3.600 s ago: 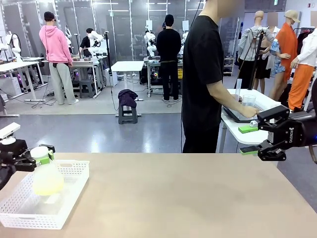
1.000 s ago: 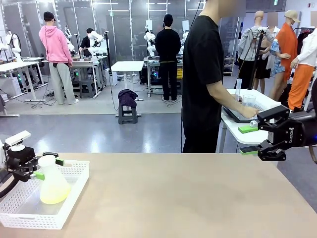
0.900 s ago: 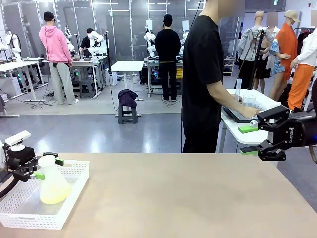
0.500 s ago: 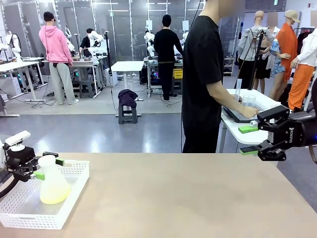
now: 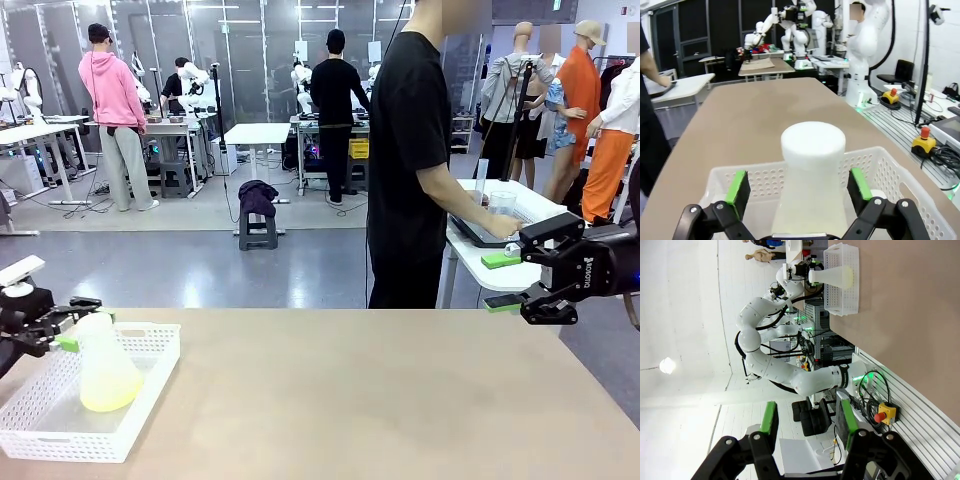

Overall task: Prepare the solutions needed for the experiment.
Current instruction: When the human places the Big flask in the center of the table, pick up the Big flask and place it in the left Organizing basket.

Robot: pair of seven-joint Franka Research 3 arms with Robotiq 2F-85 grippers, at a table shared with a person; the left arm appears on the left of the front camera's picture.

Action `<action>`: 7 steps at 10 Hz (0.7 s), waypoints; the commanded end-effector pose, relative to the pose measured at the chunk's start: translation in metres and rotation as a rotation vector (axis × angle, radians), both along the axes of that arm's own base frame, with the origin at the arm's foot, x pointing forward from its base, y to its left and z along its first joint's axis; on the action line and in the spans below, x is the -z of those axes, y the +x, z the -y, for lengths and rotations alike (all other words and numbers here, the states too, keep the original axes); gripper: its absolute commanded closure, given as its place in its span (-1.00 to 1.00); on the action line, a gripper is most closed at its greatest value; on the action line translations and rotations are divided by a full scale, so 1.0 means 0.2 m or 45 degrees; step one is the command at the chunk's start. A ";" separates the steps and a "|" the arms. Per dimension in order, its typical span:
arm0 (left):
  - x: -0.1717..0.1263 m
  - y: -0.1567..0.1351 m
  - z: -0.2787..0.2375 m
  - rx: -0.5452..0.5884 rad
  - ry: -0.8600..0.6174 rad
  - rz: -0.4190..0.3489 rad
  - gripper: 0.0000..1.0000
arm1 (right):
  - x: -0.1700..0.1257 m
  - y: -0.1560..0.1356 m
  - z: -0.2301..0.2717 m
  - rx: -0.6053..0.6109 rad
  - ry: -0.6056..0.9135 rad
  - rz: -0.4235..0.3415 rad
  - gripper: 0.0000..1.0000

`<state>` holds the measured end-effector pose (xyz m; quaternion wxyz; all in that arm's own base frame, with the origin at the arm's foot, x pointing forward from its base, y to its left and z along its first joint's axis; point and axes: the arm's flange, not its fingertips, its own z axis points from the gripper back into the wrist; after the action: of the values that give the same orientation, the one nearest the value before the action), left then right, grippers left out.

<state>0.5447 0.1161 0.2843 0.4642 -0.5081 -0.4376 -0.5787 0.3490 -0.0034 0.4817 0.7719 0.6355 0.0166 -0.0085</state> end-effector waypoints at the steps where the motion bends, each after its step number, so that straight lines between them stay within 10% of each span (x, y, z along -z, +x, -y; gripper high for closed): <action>1: -0.07 0.02 -0.11 -0.093 -0.034 0.015 -1.00 | 0.00 0.00 0.00 -0.004 0.006 0.013 -0.24; 4: -0.25 -0.07 -0.21 -0.213 0.079 -0.048 -1.00 | 0.00 0.00 0.00 -0.004 0.006 0.013 -0.24; 7: -0.54 -0.31 -0.21 -0.356 0.115 -0.510 -1.00 | 0.00 0.00 0.00 -0.004 0.006 0.013 -0.24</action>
<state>0.5048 0.1706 0.3709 0.5832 -0.5106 -0.4128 -0.4783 0.3491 -0.0034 0.4816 0.7719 0.6355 0.0167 -0.0086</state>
